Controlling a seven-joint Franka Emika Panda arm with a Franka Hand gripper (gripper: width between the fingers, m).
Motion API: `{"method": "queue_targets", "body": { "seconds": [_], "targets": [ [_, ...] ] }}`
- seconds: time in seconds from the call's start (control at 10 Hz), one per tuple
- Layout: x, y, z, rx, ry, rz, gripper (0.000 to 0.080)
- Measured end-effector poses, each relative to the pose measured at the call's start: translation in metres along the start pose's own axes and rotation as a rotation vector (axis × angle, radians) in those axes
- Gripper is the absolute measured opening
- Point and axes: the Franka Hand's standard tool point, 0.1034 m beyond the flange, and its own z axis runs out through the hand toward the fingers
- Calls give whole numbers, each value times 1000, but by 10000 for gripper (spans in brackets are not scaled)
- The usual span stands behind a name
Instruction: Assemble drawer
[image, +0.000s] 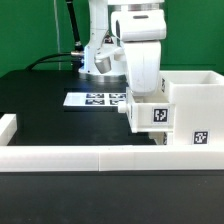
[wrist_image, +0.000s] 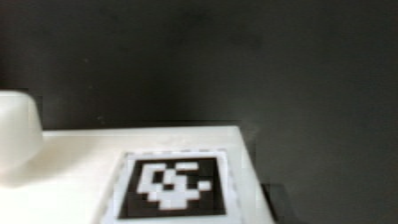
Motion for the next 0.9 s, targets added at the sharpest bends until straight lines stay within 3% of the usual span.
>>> {"method": "queue_targets", "body": {
  "seconds": [0.2,0.3,0.4,0.5,0.6,0.7,0.9],
  "targets": [
    [-1,0,-2,-2,-1,7,306],
    [-1,1,-3,-5,-1,14,306],
    [-1,2,-6,-9,-2,26,487],
    [-1,4,-11,-16,-5,37,487],
    [-2,5,-18,-24,-9,48,619],
    [-2,8,-27,-32,-14,56,640],
    [-5,12,-49,-13,-33,60,648]
  ]
}}
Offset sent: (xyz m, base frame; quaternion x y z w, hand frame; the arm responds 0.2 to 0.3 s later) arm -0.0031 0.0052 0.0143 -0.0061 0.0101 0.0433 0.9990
